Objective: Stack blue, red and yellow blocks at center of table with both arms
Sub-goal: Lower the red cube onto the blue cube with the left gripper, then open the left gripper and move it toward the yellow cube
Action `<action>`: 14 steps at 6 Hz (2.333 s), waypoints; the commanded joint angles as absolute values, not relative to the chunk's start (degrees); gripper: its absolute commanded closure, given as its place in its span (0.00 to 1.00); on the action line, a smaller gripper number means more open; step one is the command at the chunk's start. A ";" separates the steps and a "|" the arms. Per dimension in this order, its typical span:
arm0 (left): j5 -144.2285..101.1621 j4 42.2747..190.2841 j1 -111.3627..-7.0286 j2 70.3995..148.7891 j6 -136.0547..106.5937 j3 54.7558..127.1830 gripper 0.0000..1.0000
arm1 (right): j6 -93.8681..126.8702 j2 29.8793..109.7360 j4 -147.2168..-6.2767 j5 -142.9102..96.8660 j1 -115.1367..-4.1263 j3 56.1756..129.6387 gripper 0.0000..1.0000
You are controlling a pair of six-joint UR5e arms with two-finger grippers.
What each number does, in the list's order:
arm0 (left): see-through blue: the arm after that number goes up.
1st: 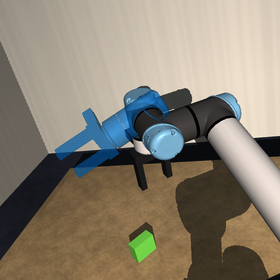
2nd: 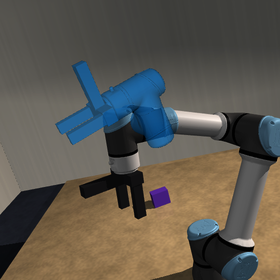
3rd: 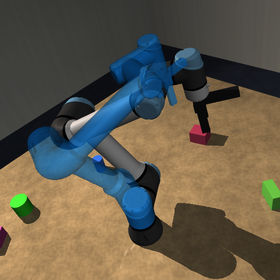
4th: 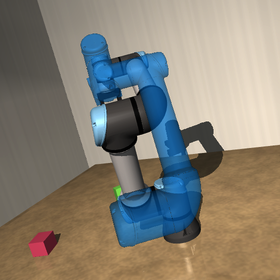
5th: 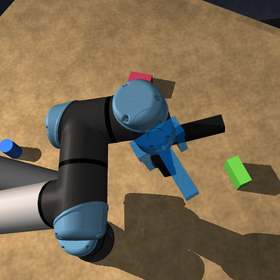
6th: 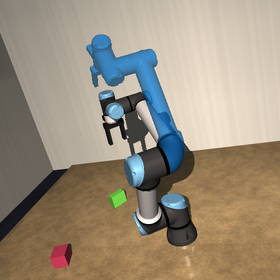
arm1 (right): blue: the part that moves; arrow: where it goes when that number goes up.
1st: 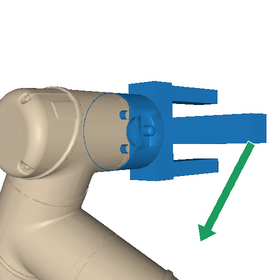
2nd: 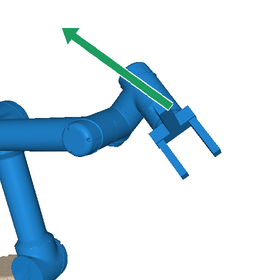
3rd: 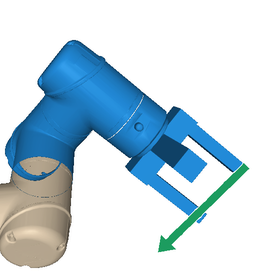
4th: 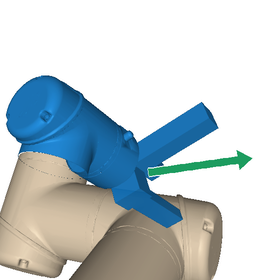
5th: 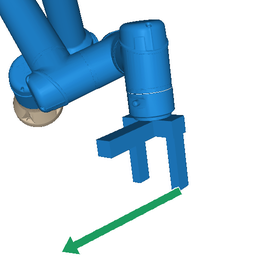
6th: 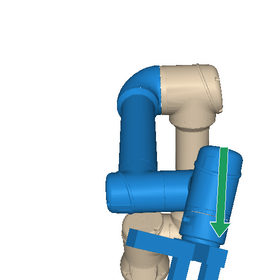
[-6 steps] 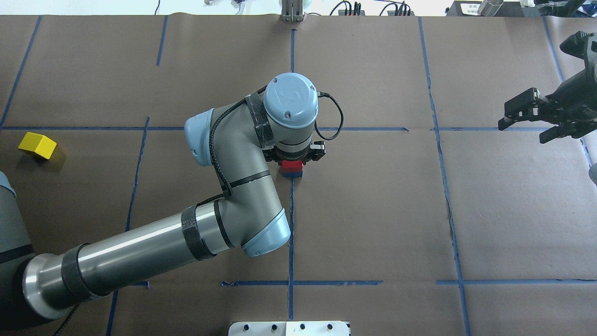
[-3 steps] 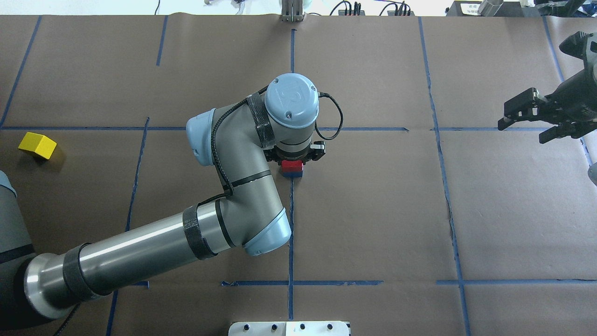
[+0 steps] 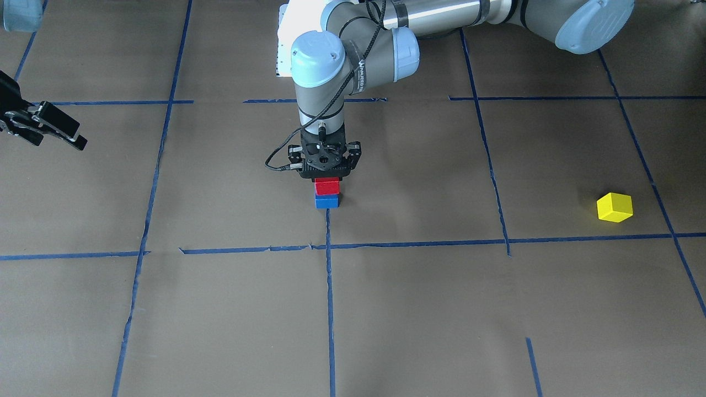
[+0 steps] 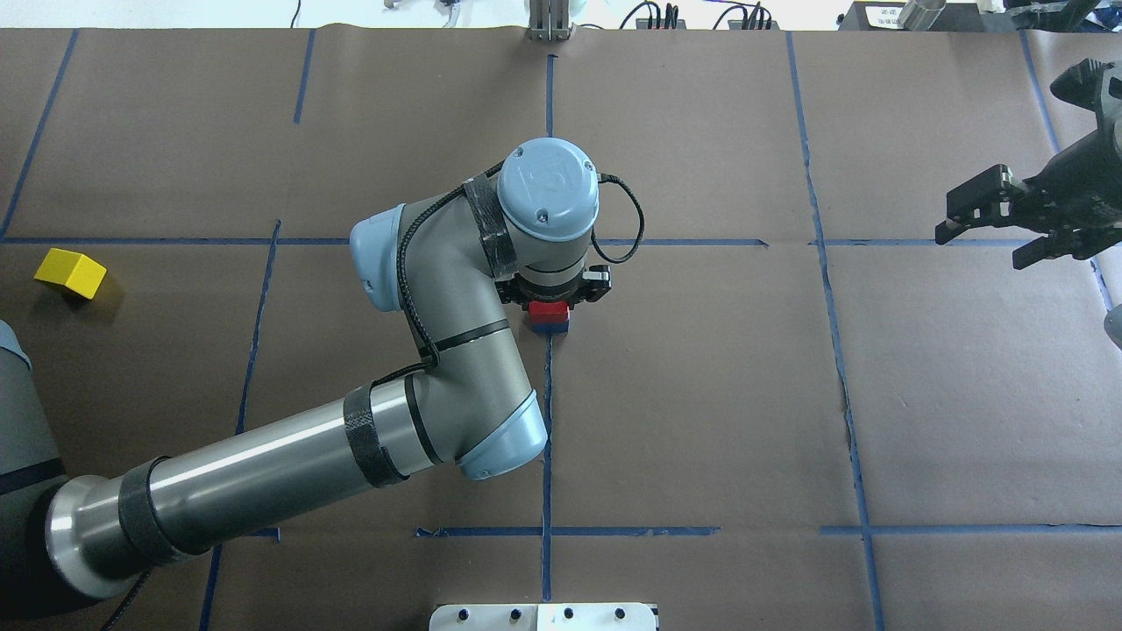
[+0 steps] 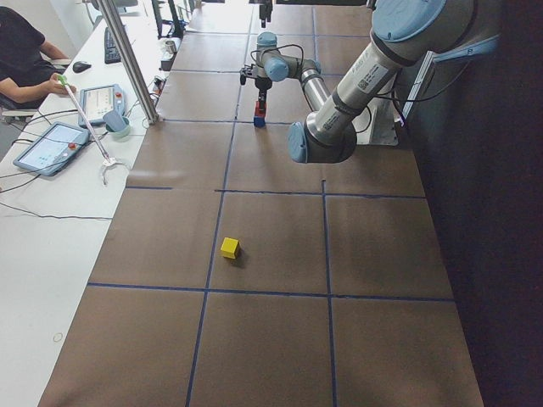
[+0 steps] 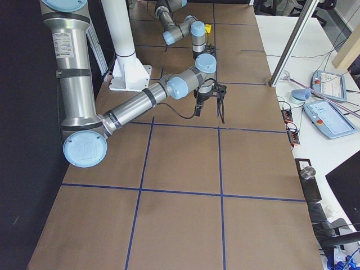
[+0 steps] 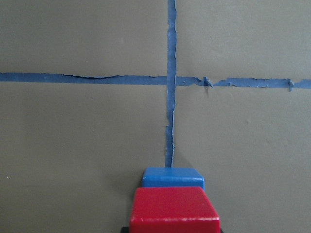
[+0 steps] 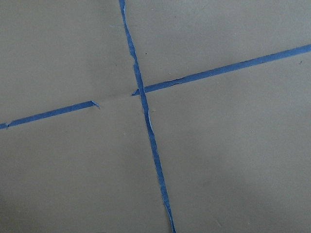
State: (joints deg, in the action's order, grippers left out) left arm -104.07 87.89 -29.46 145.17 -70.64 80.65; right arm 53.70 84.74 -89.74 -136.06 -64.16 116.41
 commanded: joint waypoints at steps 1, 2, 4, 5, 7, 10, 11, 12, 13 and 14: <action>-103.63 88.50 -29.53 145.19 -70.66 80.16 0.97 | 53.70 84.64 -89.74 -135.97 -64.16 116.46 0.00; -103.01 89.72 -29.53 145.20 -70.66 79.55 0.97 | 53.70 84.64 -89.74 -135.97 -64.16 116.46 0.00; -103.01 89.91 -29.44 145.28 -70.49 79.54 0.96 | 53.70 84.64 -89.74 -135.97 -64.16 116.46 0.00; -103.01 89.91 -29.44 145.28 -70.05 79.54 0.82 | 53.70 84.64 -89.74 -135.97 -64.16 116.46 0.00; -103.01 89.91 -29.44 145.19 -69.43 79.54 0.25 | 53.70 84.64 -89.74 -136.05 -64.16 116.37 0.00; -104.84 88.42 -30.32 144.76 -69.52 84.52 0.00 | 53.70 84.46 -89.74 -135.97 -64.16 116.37 0.00; -107.12 87.11 -32.58 140.32 -69.43 92.56 0.00 | 53.70 84.46 -89.74 -135.97 -64.16 116.45 0.00; -109.31 87.19 -35.48 133.49 -68.74 100.21 0.00 | 53.70 84.55 -89.74 -135.97 -64.16 116.37 0.00; -111.42 87.10 -39.86 125.41 -58.72 108.03 0.01 | 53.70 84.64 -89.74 -135.97 -64.16 116.02 0.00; -117.62 87.80 -47.38 116.46 -45.40 111.15 0.02 | 53.70 84.81 -89.74 -135.97 -64.16 115.93 0.00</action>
